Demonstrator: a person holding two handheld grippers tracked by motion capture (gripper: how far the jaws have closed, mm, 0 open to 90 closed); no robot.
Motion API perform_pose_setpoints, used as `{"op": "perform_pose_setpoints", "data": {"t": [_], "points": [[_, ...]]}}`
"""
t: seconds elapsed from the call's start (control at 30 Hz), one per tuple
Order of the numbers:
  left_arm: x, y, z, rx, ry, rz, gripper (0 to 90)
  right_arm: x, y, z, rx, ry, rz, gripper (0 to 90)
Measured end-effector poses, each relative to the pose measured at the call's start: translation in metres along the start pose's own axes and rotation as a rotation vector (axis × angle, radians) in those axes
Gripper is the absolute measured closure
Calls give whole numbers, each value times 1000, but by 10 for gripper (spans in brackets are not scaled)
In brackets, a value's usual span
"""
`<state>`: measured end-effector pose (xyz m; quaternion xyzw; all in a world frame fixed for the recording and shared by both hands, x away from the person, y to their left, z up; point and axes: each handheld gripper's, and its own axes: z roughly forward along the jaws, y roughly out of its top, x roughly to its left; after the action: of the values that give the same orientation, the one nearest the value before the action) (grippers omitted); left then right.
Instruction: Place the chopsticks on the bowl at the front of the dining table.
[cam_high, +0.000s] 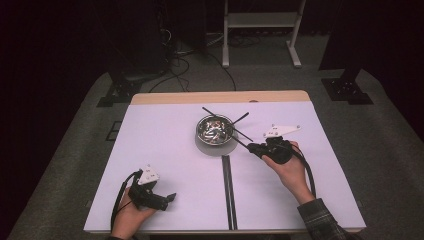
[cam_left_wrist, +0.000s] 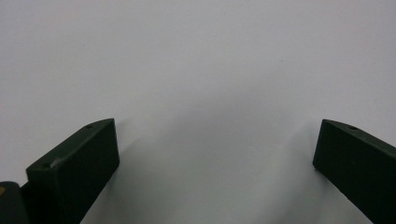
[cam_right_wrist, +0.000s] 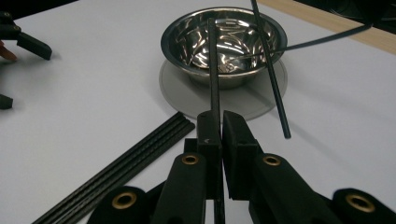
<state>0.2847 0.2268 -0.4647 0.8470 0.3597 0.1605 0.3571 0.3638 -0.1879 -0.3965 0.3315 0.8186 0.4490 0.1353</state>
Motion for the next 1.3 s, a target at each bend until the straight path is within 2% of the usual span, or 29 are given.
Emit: {"op": "perform_pose_setpoints", "data": {"t": [0.5,0.77,0.97,1.3], "points": [[0,0,0,0,1,1,0,-2,24,13,-32,8,-7,855],[0,0,0,2,1,3,0,-1,33,27,-28,19,-12,855],[0,0,0,2,2,4,0,-5,37,40,-21,26,6,854],[0,0,0,2,1,2,0,-8,46,58,-5,19,12,855]]}}
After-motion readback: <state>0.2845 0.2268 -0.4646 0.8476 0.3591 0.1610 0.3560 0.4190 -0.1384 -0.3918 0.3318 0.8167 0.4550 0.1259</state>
